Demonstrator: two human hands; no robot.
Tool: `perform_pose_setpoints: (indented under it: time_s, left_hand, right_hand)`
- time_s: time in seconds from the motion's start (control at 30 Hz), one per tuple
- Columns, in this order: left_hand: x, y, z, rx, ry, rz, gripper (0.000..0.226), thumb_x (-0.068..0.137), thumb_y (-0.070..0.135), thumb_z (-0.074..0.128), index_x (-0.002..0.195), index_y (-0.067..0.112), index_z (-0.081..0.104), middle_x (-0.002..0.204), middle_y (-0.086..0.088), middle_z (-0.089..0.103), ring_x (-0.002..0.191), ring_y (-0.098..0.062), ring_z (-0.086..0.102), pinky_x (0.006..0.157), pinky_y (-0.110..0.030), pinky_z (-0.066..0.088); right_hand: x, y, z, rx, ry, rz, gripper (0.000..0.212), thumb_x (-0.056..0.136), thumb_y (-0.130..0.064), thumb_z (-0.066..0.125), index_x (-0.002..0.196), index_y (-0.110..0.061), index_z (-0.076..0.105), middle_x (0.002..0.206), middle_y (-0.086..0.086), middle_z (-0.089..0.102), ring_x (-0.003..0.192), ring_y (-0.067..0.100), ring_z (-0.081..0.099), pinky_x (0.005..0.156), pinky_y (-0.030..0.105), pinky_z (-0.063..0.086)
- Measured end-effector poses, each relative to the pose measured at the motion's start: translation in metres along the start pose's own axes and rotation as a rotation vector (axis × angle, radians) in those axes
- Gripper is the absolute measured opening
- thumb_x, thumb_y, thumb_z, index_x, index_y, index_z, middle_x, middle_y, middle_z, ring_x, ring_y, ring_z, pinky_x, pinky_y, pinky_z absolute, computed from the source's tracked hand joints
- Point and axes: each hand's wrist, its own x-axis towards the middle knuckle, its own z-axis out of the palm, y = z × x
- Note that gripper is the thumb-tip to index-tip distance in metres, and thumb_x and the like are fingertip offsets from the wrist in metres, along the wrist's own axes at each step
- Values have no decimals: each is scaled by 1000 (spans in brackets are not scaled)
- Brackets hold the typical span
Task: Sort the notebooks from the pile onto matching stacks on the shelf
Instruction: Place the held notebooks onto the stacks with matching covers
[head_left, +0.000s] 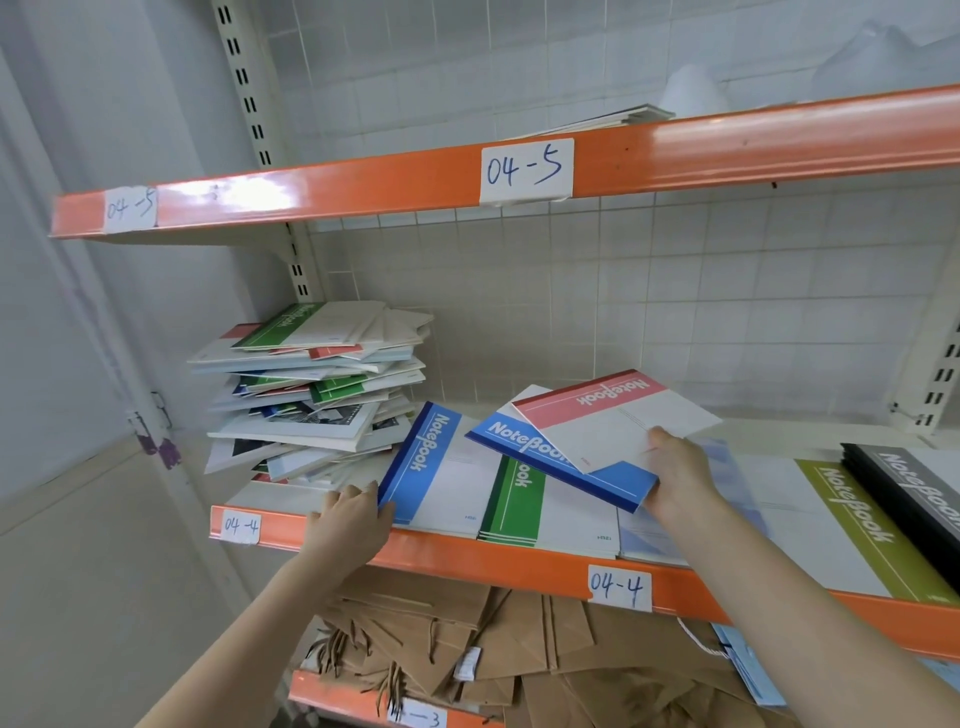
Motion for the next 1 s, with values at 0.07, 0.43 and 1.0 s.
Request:
perform_pose_setpoints:
  time_s: [0.07, 0.43, 1.0]
  left_hand:
    - [0, 10, -6, 107, 91, 61, 38, 98, 33, 33, 131, 17, 40, 135, -4, 46, 125, -24, 39, 100, -41, 34]
    - [55, 46, -7, -58, 42, 91, 49, 96, 38, 41, 139, 14, 38, 133, -9, 47, 122, -27, 47, 98, -40, 42]
    - [52, 29, 10, -149, 22, 99, 50, 101, 35, 30, 146, 14, 29, 153, -8, 28, 133, -29, 36, 106, -43, 36]
  right_hand:
    - [-2, 1, 4, -6, -6, -2, 31, 96, -30, 52, 123, -15, 46, 112, 10, 62, 91, 24, 64, 70, 34, 53]
    - [-6, 1, 9, 15, -46, 15, 21, 98, -27, 50, 114, -16, 45, 99, 8, 61, 83, 22, 63, 65, 32, 52]
    - [5, -1, 17, 34, -27, -23, 20, 98, -23, 49, 116, -15, 47, 97, 8, 61, 83, 24, 63, 74, 38, 52]
